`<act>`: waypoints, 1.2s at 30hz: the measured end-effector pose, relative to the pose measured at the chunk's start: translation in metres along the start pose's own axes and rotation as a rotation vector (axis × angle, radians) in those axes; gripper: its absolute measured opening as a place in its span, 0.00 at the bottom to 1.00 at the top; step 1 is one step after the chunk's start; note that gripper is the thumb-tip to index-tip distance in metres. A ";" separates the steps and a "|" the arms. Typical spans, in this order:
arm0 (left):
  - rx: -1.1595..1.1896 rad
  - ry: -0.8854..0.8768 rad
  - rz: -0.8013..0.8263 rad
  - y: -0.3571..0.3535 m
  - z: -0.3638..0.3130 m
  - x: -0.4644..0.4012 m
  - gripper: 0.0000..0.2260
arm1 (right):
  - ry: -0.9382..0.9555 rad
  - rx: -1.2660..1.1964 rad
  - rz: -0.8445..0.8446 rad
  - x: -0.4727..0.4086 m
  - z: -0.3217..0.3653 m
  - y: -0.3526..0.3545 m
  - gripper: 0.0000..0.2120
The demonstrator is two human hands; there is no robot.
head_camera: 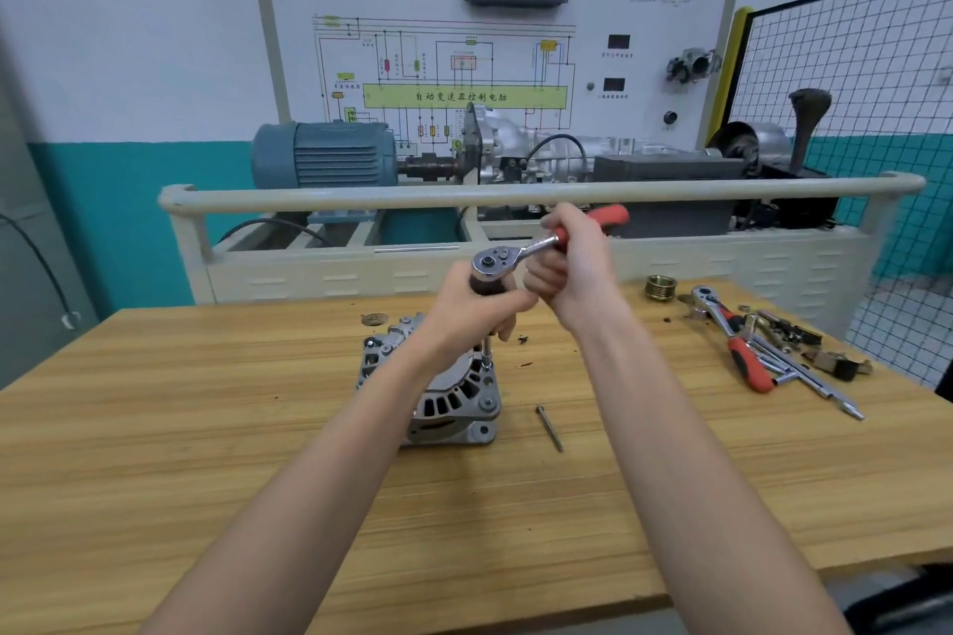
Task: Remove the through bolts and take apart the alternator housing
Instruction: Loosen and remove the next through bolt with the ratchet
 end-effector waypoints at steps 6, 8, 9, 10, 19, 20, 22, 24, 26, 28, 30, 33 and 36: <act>0.045 0.038 -0.073 -0.009 0.001 -0.002 0.20 | -0.085 0.085 0.155 -0.015 0.007 -0.017 0.25; 0.061 0.037 -0.166 -0.011 0.004 -0.002 0.21 | -0.025 -0.015 -0.027 -0.007 0.001 -0.008 0.20; 0.052 0.040 -0.226 -0.013 0.005 -0.002 0.20 | 0.022 -0.075 -0.132 0.000 -0.004 -0.001 0.17; 0.044 0.045 -0.297 -0.015 0.005 -0.002 0.18 | 0.075 -0.142 -0.222 0.010 -0.011 0.005 0.15; 0.032 0.020 -0.370 -0.018 0.007 0.003 0.17 | 0.192 -0.300 -0.280 0.041 -0.027 0.017 0.15; 0.011 0.010 -0.278 -0.014 0.005 0.001 0.17 | 0.138 -0.248 -0.247 0.031 -0.020 0.016 0.15; 0.005 0.007 -0.085 -0.008 0.001 -0.001 0.18 | 0.017 -0.103 -0.122 0.011 -0.004 0.011 0.18; 0.013 0.017 0.035 -0.006 -0.002 -0.002 0.19 | -0.082 0.038 0.044 -0.004 0.009 0.003 0.23; 0.034 0.043 0.036 -0.008 -0.003 -0.004 0.19 | -0.120 0.101 0.128 -0.013 0.014 -0.004 0.25; 0.080 0.070 -0.027 -0.011 -0.001 -0.005 0.19 | -0.122 0.086 0.106 -0.015 0.013 -0.007 0.24; 0.088 0.060 -0.102 -0.011 0.004 -0.004 0.19 | -0.080 0.018 0.008 -0.009 0.006 -0.003 0.20; 0.063 0.027 -0.269 -0.015 0.005 0.000 0.16 | 0.060 -0.172 -0.193 0.011 -0.012 0.011 0.15; 0.100 0.015 -0.413 -0.023 0.006 0.002 0.18 | 0.227 -0.320 -0.287 0.042 -0.033 0.022 0.13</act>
Point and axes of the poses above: each hand's wrist, its own x-axis away from the middle knuckle, its own y-axis out of the back of the hand, z = x × y, the point moved 2 cm from there along -x, towards the middle knuckle, and after that the axes turned 15 degrees about -z, right-handed, at the moved point
